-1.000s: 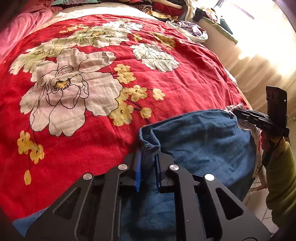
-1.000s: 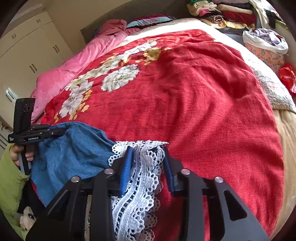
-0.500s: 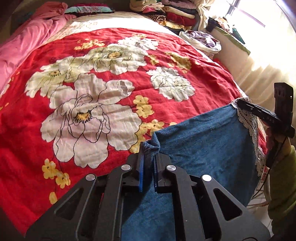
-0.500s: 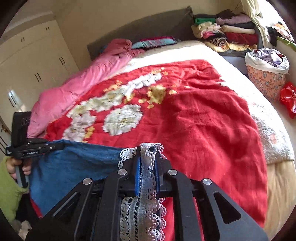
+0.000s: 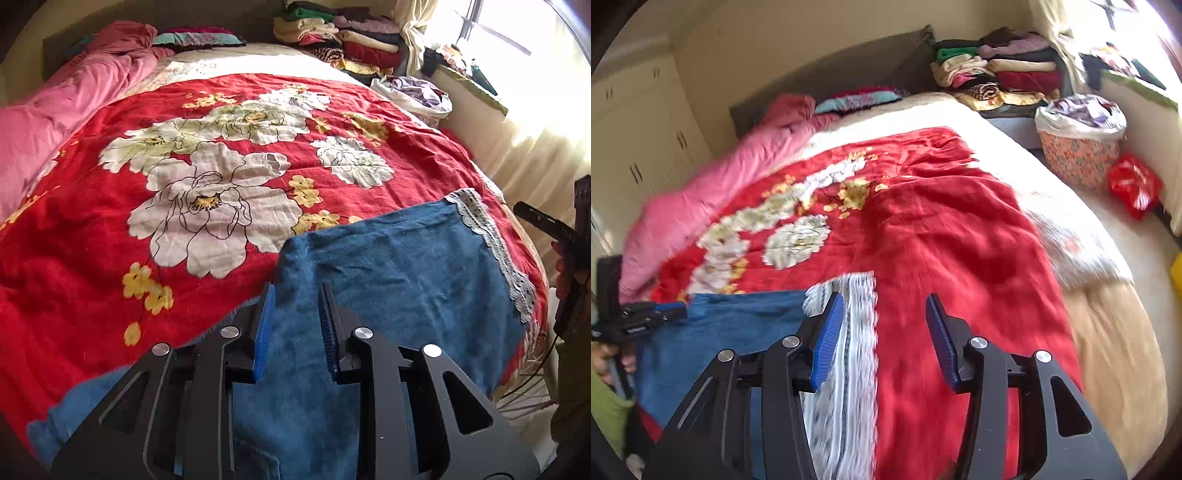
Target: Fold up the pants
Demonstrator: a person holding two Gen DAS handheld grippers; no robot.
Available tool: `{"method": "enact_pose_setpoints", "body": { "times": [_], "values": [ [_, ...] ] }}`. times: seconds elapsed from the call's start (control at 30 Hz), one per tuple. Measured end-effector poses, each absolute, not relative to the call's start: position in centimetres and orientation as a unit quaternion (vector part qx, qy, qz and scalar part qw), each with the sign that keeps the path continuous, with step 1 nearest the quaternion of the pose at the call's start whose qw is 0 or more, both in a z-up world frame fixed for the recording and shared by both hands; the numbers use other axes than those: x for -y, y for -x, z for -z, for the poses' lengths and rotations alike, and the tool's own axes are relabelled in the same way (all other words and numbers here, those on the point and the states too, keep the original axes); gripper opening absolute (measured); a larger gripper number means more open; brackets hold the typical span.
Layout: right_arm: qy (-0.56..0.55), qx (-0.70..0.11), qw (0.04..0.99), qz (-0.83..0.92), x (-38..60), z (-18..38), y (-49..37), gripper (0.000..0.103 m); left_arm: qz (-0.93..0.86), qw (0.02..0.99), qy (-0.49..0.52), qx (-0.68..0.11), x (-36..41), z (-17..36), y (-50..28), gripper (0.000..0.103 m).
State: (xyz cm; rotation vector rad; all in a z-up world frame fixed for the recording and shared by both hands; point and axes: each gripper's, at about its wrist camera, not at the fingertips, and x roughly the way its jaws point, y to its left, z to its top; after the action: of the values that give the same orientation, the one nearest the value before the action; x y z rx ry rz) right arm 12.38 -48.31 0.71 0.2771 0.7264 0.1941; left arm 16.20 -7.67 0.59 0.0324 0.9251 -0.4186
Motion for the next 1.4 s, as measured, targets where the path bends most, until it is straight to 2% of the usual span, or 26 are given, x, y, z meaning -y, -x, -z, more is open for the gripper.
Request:
{"method": "enact_pose_setpoints", "body": {
  "times": [0.23,0.37,0.5,0.57,0.6,0.77,1.07,1.17,1.2,1.4],
  "values": [
    [-0.182,-0.401,0.890,-0.119,48.1,2.0,-4.1,0.046,0.208,0.876,-0.017,-0.435,7.6,0.8,-8.7,0.026],
    [-0.183,-0.412,0.884,-0.121,47.1,2.9,-3.7,0.046,0.203,0.866,-0.030,-0.456,8.1,3.0,-6.2,0.030],
    [-0.190,-0.421,0.876,-0.135,46.3,3.8,-4.8,0.046,0.195,0.863,-0.047,-0.463,9.1,4.2,-5.4,0.040],
    [-0.178,-0.433,0.872,-0.139,45.3,4.5,-5.2,0.036,0.190,0.865,-0.062,-0.460,9.6,4.4,-5.1,0.043],
    [-0.175,-0.434,0.872,-0.144,45.0,4.5,-5.2,0.026,0.187,0.866,-0.067,-0.459,9.9,4.5,-5.0,0.045],
    [-0.146,-0.408,0.891,-0.134,44.9,2.1,-3.8,0.017,0.190,0.864,-0.053,-0.464,9.4,4.5,-5.3,0.046],
    [-0.107,-0.447,0.883,-0.097,44.5,4.9,-4.3,0.019,0.195,0.862,-0.040,-0.467,9.0,4.7,-5.6,0.046],
    [-0.104,-0.441,0.887,-0.088,44.9,3.8,-4.1,0.034,0.197,0.862,-0.032,-0.466,8.7,4.3,-5.3,0.047],
    [-0.102,-0.437,0.890,-0.082,45.2,3.3,-3.8,0.039,0.198,0.862,-0.029,-0.465,8.6,4.0,-5.1,0.050],
    [-0.071,-0.393,0.915,-0.067,44.2,-0.6,-2.2,0.040,0.184,0.886,0.002,-0.426,5.6,0.2,-3.6,0.057]
  ]
}}
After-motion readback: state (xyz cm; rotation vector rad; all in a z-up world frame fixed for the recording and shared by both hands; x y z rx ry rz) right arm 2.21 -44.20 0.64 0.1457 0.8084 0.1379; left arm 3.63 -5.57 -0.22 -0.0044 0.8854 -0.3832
